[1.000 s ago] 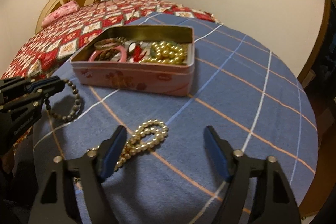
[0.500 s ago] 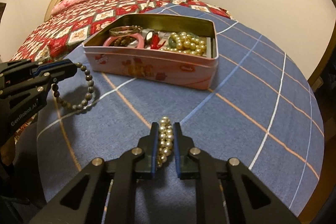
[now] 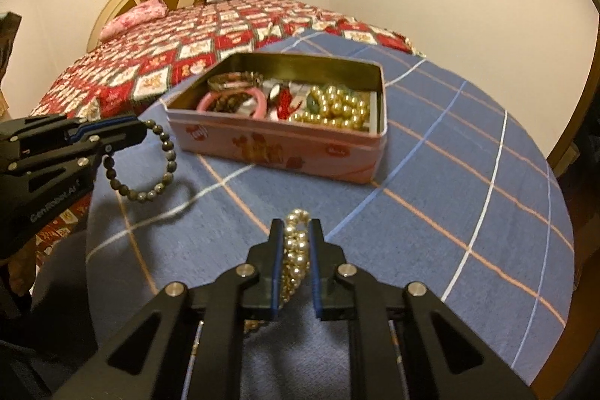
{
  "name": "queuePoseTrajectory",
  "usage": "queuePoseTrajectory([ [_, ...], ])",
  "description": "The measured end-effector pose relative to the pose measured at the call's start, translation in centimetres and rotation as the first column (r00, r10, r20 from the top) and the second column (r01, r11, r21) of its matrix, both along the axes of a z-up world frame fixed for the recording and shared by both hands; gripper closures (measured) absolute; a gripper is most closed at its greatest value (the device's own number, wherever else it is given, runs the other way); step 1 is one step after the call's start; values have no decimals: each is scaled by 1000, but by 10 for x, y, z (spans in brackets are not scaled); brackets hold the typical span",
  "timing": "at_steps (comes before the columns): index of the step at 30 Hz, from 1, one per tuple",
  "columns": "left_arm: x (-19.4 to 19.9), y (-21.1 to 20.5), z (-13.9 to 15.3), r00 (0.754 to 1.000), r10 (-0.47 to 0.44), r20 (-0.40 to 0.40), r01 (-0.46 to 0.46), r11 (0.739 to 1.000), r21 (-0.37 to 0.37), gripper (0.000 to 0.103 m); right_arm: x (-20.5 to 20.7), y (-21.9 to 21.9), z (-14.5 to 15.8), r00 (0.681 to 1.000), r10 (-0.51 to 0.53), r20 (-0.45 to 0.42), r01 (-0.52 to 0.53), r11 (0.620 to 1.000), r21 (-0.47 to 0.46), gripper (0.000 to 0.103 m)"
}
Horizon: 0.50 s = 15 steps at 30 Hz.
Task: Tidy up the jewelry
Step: 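Carry the dark bead bracelet and pearl necklace over the tin box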
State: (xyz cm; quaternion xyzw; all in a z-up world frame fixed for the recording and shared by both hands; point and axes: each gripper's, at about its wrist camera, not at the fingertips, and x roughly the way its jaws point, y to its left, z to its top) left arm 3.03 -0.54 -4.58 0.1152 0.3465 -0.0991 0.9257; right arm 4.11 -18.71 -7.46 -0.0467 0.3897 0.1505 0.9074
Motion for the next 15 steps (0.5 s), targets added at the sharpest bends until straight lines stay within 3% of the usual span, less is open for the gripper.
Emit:
queuePoseTrajectory([
  [15,4,0,30,998,-1,61,2,1000,-10,96,-7,2,42,993,4,115,-5,1000,9,89],
])
